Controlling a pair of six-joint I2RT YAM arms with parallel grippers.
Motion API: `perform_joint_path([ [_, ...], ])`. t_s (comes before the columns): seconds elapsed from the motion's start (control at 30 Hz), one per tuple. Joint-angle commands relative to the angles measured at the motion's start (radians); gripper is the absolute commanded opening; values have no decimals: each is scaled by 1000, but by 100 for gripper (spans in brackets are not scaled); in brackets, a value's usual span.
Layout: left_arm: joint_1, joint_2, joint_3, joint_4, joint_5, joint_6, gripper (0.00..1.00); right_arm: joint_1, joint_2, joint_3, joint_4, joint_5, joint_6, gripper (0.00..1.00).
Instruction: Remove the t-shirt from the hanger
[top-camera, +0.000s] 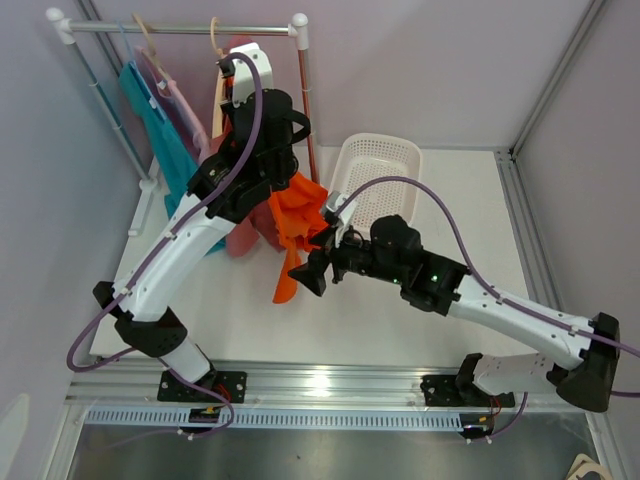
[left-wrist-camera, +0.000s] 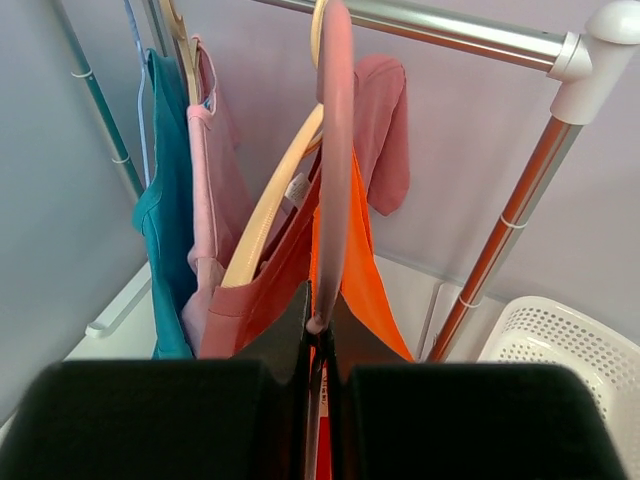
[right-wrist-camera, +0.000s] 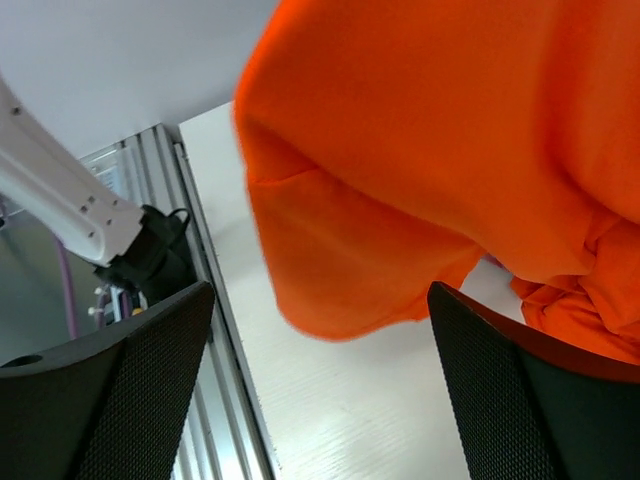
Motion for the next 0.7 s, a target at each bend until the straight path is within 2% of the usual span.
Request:
perform_joint_path([
  [0.0, -21, -11, 54, 7, -21, 4, 1, 10, 43, 8, 155, 63, -25, 91],
  [0.13, -30, -20, 58, -84, 19, -98, 1, 10, 122, 34, 192, 96, -31, 87],
  [0.17, -31, -20, 63, -102, 25, -117, 1, 12, 134, 39, 196, 96, -40, 81],
  [0.2, -33, -20, 63, -119, 31, -135, 1, 10, 143, 48, 204, 102, -40, 71],
  [0.27, -31, -20, 55, -131, 40, -157, 1, 10, 162, 52, 206, 98, -38, 40],
  [0.3, -31, -15, 51, -113, 40, -142, 1, 12, 165, 56, 187, 96, -32, 20],
  [0.4, -19, 11, 48, 3, 30, -15, 1, 24, 142, 45, 138, 99, -19, 0],
  [0.5, 27, 50, 80, 37, 100, -8, 1, 70, 67, -6, 103, 130, 0, 0],
  [0.67, 106, 127, 155, 149, 139, 91, 1, 203, -50, -59, 2, 262, 23, 0],
])
